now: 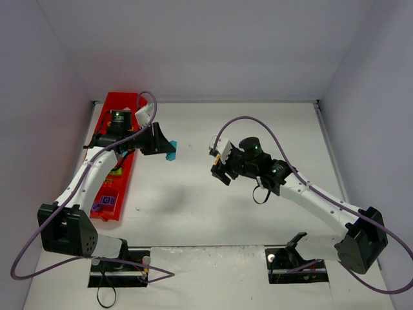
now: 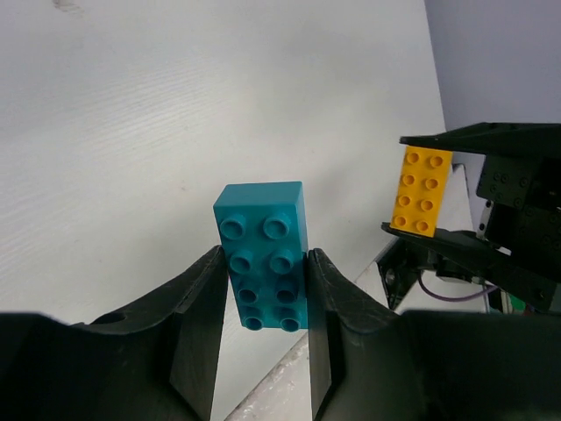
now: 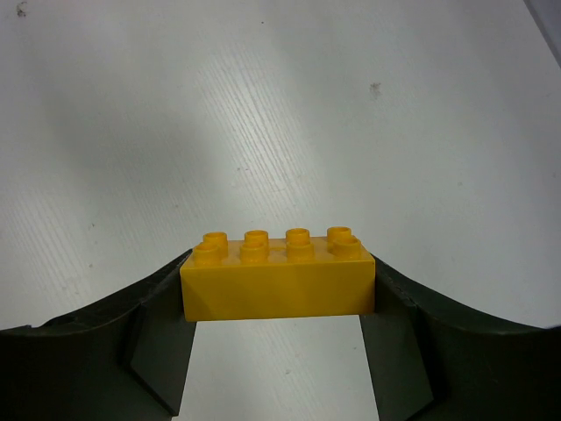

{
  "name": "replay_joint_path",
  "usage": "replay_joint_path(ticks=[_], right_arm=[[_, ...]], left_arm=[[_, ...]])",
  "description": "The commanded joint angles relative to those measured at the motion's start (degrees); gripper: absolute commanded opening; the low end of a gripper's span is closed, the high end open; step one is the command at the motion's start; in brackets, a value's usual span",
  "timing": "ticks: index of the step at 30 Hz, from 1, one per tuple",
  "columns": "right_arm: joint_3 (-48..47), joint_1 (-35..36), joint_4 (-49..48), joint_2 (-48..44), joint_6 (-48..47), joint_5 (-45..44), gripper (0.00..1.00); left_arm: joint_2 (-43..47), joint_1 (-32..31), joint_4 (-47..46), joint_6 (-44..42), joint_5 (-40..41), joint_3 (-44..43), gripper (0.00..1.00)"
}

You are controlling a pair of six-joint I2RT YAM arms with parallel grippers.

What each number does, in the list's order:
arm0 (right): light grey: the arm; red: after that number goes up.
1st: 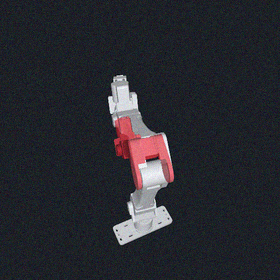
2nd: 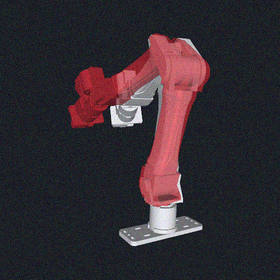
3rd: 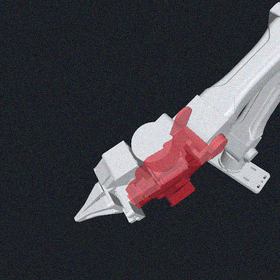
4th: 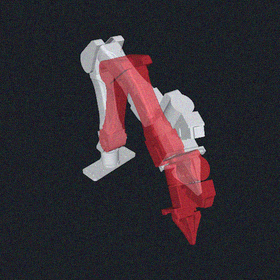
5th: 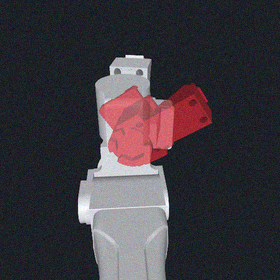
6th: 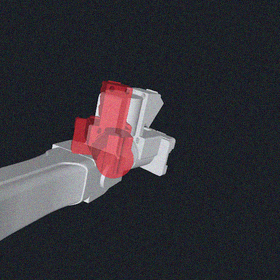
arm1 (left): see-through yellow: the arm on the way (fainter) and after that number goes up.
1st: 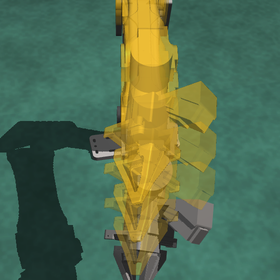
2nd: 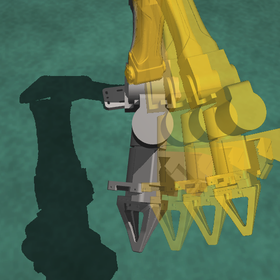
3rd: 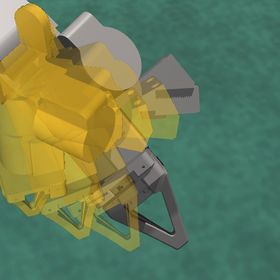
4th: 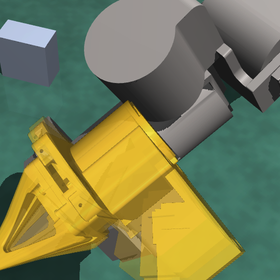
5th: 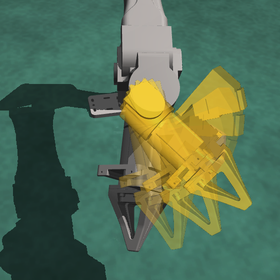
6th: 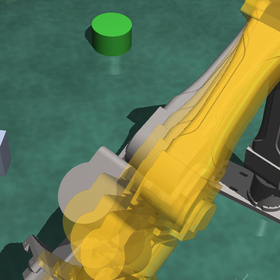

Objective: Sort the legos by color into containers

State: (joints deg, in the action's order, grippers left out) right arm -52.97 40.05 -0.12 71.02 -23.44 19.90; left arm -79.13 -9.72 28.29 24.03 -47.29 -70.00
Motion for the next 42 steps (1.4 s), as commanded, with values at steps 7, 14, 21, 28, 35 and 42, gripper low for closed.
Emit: replay_joint_path(ticks=[7, 14, 21, 28, 35, 42], right_arm=[[-1.0, -0.1, -3.0, -1.0, 2.0, 0.6, 0.12], [-0.9, -0.1, -3.6, -1.0, 2.3, 0.9, 0.12], [-0.6, -0.2, -4.0, -1.2, 2.8, 1.2, 0.12], [-0.3, -0.2, -4.2, -1.5, 3.1, 0.8, 0.12], [0.1, -0.2, -4.2, -2.7, 3.1, 0.6, 0.13], [-1.4, -0.1, -4.5, -2.4, 2.3, 2.9, 0.13]], left_arm=[[2.8, 9.3, 3.3, 4.5, 30.0, -3.4, 0.06], [-2.4, 16.3, 1.4, 15.1, 43.3, -5.7, 0.06], [-10.1, 18.2, 3.3, 18.2, 51.0, -11.1, 0.11], [-17.7, 20.8, 4.8, 20.8, 51.8, -14.6, 0.26], [-17.4, 20.9, 4.3, 20.4, 50.6, -14.3, 0.67], [-11.5, 19.0, 3.3, 15.6, 41.1, -13.1, 0.72]])
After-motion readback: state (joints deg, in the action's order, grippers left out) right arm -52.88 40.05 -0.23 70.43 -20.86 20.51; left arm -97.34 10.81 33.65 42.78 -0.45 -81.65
